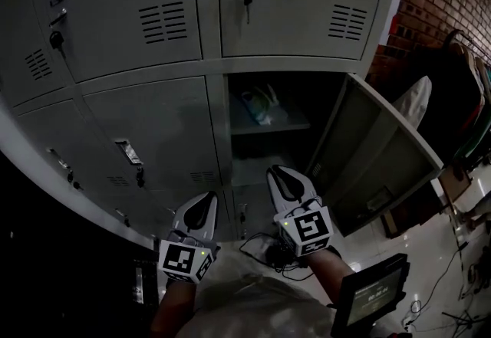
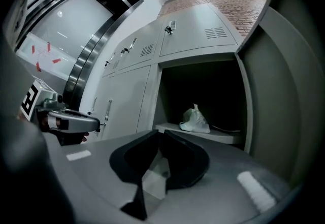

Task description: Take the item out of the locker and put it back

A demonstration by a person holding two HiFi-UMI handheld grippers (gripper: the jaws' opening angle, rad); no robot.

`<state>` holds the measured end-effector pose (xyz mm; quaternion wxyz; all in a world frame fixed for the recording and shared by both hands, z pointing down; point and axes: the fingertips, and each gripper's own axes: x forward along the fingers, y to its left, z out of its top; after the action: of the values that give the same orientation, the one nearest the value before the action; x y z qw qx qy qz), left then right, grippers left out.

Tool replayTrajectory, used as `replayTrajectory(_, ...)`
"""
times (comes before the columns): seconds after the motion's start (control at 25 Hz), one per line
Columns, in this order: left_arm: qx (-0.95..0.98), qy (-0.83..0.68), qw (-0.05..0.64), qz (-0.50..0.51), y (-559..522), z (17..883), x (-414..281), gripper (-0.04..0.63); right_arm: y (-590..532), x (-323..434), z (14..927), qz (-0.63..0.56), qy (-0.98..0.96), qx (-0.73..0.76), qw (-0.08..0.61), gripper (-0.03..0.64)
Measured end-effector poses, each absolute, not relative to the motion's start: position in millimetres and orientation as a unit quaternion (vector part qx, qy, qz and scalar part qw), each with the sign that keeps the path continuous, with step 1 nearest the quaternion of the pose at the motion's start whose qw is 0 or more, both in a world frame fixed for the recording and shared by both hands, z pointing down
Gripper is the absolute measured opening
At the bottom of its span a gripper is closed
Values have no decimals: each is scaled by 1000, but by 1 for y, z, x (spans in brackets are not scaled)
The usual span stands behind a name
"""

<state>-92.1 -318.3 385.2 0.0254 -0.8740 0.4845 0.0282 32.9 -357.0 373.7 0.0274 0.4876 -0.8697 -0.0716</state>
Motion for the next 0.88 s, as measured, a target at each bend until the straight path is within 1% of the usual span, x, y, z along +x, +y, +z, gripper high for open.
replayTrajectory(0.12,-879,475,25,31,-321,380,-89,5,-379,31,353,-84,-866,492,28,66)
replayTrajectory(0.16,-880,474,22,34,-323,379,-89,5,-391,30,344,-85,-864,495,27,120)
replayTrajectory(0.2,-881,472,20,35,-326,378,-89,5,-404,30,335,-85,-863,497,27,191)
replayTrajectory(0.24,-882,470,19,35,-328,379,-89,5,-418,30,327,-83,-860,502,29,243)
replayTrajectory(0.28,-883,468,18,35,-330,379,-89,5,-430,31,319,-82,-856,509,31,273)
replayTrajectory(0.36,-885,464,17,35,-334,382,-87,5,-452,35,310,-82,-846,526,35,298)
replayTrajectory(0.56,-886,462,18,28,-341,385,-91,5,-494,45,309,-74,-824,559,55,311)
replayTrajectory(0.68,-883,468,14,30,-348,387,-100,5,-511,48,315,-64,-821,563,71,305)
replayTrajectory(0.72,-882,470,13,32,-350,386,-103,5,-515,49,319,-59,-819,565,82,257)
replayTrajectory(0.76,-881,472,12,35,-353,386,-106,5,-519,50,325,-53,-816,567,96,232)
replayTrajectory(0.8,-880,473,11,38,-355,386,-108,5,-523,51,330,-48,-814,569,109,190)
replayTrajectory(0.84,-880,473,10,40,-357,385,-110,5,-525,51,334,-47,-811,570,120,116)
replayTrajectory(0.88,-880,474,8,41,-358,385,-111,5,-527,52,336,-48,-810,570,128,85)
